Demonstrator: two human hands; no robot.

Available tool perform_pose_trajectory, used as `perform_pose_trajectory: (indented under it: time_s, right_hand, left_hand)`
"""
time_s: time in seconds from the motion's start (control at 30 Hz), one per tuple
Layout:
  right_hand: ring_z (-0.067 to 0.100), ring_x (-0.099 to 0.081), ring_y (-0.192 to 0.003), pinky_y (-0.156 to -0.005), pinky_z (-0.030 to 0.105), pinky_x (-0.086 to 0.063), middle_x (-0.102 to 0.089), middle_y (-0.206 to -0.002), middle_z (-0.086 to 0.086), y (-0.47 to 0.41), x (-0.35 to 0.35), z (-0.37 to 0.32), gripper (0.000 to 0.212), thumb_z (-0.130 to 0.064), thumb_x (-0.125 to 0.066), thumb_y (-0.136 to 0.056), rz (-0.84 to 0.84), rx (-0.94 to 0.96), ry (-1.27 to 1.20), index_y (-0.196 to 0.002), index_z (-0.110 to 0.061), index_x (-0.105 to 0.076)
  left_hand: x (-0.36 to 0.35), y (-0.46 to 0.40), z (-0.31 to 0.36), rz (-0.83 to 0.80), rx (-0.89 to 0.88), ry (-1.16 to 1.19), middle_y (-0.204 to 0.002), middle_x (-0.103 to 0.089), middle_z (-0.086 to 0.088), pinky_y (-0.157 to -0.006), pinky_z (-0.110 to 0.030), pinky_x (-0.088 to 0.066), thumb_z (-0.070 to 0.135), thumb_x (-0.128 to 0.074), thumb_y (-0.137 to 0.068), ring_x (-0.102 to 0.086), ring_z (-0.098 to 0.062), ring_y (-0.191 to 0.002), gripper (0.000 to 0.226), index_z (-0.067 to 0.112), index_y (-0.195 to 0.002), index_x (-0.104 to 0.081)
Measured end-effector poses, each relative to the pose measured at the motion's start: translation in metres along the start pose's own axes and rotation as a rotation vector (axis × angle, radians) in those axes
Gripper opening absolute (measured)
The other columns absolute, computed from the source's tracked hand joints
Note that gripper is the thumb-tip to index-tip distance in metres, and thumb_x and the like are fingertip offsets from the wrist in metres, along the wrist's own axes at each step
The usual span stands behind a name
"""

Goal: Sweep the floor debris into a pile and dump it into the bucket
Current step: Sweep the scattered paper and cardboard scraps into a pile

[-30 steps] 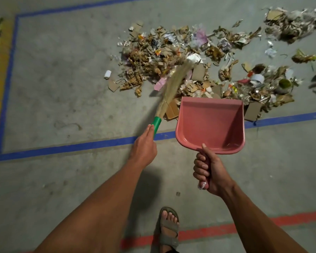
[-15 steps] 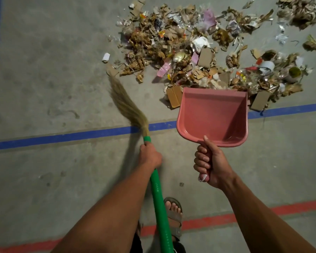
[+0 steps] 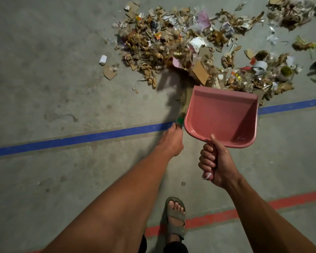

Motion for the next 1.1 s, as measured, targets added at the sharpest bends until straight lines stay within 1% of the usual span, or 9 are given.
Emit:
perform_pose_trajectory:
  time_s: [0.07, 0.17, 0.23, 0.33, 0.47, 0.57, 0.67, 0.77, 1.1]
  right_hand:
    - [0.008, -0.013, -0.039, -0.034, 0.022, -0.016, -0.018, -0.054, -0.006, 0.002, -0.006, 0.001, 0.051, -0.054, -0.056, -0.101, -0.017, -0.003, 0.007, -0.066, -0.023, -0.036]
    - [0.008, -0.015, -0.039, -0.035, 0.023, -0.017, -0.018, -0.056, -0.006, 0.005, -0.013, 0.006, 0.050, -0.053, -0.057, -0.101, -0.040, -0.015, 0.010, -0.067, -0.023, -0.036]
    - [0.008, -0.017, -0.038, -0.034, 0.022, -0.019, -0.019, -0.056, -0.006, 0.007, -0.018, 0.009, 0.049, -0.053, -0.058, -0.100, -0.060, -0.025, 0.016, -0.068, -0.023, -0.036]
    - [0.008, -0.018, -0.038, -0.033, 0.022, -0.021, -0.019, -0.056, -0.006, 0.011, -0.030, 0.015, 0.049, -0.053, -0.060, -0.099, -0.081, -0.046, 0.035, -0.068, -0.023, -0.036]
    - [0.008, -0.016, -0.039, -0.034, 0.022, -0.018, -0.020, -0.055, -0.006, 0.011, -0.053, 0.022, 0.049, -0.053, -0.059, -0.099, -0.100, -0.074, 0.071, -0.069, -0.023, -0.036]
    - [0.009, -0.009, -0.043, -0.038, 0.023, -0.011, -0.018, -0.055, -0.007, 0.007, -0.075, 0.027, 0.049, -0.054, -0.058, -0.099, -0.120, -0.087, 0.122, -0.067, -0.024, -0.036]
    - [0.008, -0.012, -0.040, -0.037, 0.023, -0.012, -0.018, -0.055, -0.007, -0.002, -0.096, 0.033, 0.049, -0.054, -0.059, -0.098, -0.140, -0.100, 0.149, -0.067, -0.024, -0.036]
    - [0.008, -0.014, -0.039, -0.036, 0.022, -0.014, -0.018, -0.055, -0.007, -0.013, -0.113, 0.041, 0.049, -0.055, -0.060, -0.097, -0.159, -0.120, 0.174, -0.068, -0.024, -0.036]
    - [0.010, -0.007, -0.045, -0.040, 0.024, -0.011, -0.011, -0.061, -0.005, -0.048, -0.144, 0.061, 0.049, -0.055, -0.061, -0.096, -0.186, -0.170, 0.199, -0.069, -0.024, -0.034]
  left_hand:
    - [0.006, 0.006, -0.008, 0.012, 0.010, -0.061, -0.147, -0.044, -0.013, -0.099, -0.047, -0.052, -0.002, -0.056, -0.091, -0.058, -0.037, -0.124, 0.057, 0.005, -0.146, -0.043]
    - [0.012, 0.024, -0.024, 0.108, 0.021, -0.088, -0.168, -0.023, -0.008, -0.102, -0.046, -0.051, -0.002, -0.055, -0.095, -0.055, -0.034, -0.127, 0.075, 0.008, -0.162, -0.022]
    - [0.014, 0.036, -0.039, 0.167, 0.000, -0.124, -0.171, -0.017, -0.005, -0.099, -0.045, -0.053, 0.000, -0.053, -0.096, -0.056, -0.031, -0.121, 0.078, 0.012, -0.164, -0.016]
    - [0.025, 0.052, -0.064, 0.234, 0.022, -0.122, -0.171, -0.020, -0.001, -0.094, -0.046, -0.056, 0.003, -0.050, -0.097, -0.058, -0.029, -0.113, 0.074, 0.015, -0.164, -0.020]
    - [0.048, 0.073, -0.095, 0.309, 0.111, -0.013, -0.169, -0.025, 0.001, -0.096, -0.048, -0.054, 0.012, -0.050, -0.098, -0.058, -0.032, -0.124, 0.069, 0.017, -0.162, -0.025]
    - [0.058, 0.086, -0.128, 0.385, 0.183, 0.061, -0.166, -0.030, 0.001, -0.096, -0.048, -0.052, 0.019, -0.054, -0.097, -0.060, -0.033, -0.121, 0.069, 0.017, -0.161, -0.028]
    - [0.059, 0.090, -0.167, 0.468, 0.214, 0.161, -0.162, -0.038, -0.007, -0.104, -0.048, -0.051, 0.017, -0.059, -0.094, -0.057, -0.036, -0.127, 0.069, 0.012, -0.159, -0.036]
    - [0.063, 0.092, -0.203, 0.475, 0.261, 0.197, -0.161, -0.040, -0.011, -0.113, -0.047, -0.044, 0.016, -0.060, -0.096, -0.053, -0.035, -0.133, 0.068, 0.011, -0.159, -0.036]
    - [0.088, 0.083, -0.286, 0.551, 0.449, 0.259, -0.163, -0.037, -0.011, -0.116, -0.042, -0.037, 0.015, -0.056, -0.099, -0.045, -0.034, -0.141, 0.064, 0.008, -0.159, -0.036]
Point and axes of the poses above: each hand's wrist, its own y-axis away from the middle knuckle, its own x-axis out of the back of the hand, z = x × y, the point moved 1 cm from there along -y, towards the middle knuckle
